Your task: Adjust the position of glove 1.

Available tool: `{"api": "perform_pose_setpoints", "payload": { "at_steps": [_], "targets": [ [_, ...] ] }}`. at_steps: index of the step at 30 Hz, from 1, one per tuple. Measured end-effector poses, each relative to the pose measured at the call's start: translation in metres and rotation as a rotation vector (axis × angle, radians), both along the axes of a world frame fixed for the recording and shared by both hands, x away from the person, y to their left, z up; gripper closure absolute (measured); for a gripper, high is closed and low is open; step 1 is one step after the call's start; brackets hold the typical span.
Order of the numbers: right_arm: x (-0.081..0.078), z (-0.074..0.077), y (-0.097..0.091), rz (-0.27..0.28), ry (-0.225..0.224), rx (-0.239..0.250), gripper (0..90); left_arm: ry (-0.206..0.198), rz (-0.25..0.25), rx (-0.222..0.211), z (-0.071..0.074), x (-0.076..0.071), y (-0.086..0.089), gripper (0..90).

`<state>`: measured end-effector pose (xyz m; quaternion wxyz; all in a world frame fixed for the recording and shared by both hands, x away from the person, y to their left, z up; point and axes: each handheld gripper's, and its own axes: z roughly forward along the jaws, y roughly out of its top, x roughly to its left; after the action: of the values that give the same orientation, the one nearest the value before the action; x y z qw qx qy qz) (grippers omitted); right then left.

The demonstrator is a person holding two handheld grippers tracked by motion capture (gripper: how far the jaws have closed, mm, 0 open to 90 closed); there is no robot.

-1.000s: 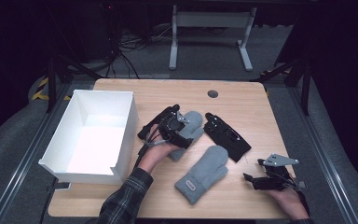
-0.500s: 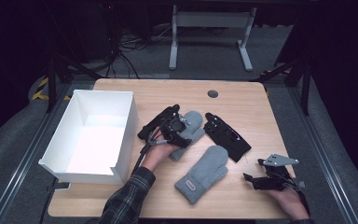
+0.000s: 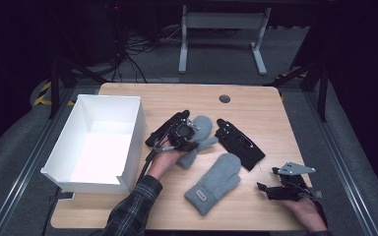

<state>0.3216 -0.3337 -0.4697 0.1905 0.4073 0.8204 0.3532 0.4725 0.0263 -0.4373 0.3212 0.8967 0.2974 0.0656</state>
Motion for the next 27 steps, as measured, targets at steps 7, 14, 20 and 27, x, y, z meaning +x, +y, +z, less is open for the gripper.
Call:
{"api": "perform_pose_setpoints", "payload": {
  "at_steps": [7,14,20,27],
  "targets": [
    [0.000,0.000,0.000,0.000,0.000,-0.001,14.0,0.004,-0.016,-0.020,0.010,-0.004,0.005,74.6],
    [0.000,0.000,0.000,0.000,0.000,-0.001,14.0,0.005,-0.059,-0.066,0.025,-0.016,0.010,74.6],
    [0.000,0.000,0.000,0.000,0.000,-0.001,14.0,0.003,-0.092,-0.104,0.043,-0.030,0.014,74.6],
    [0.000,0.000,0.000,0.001,0.000,-0.002,14.0,0.010,-0.137,-0.137,0.060,-0.055,0.014,74.5]
  ]
}}
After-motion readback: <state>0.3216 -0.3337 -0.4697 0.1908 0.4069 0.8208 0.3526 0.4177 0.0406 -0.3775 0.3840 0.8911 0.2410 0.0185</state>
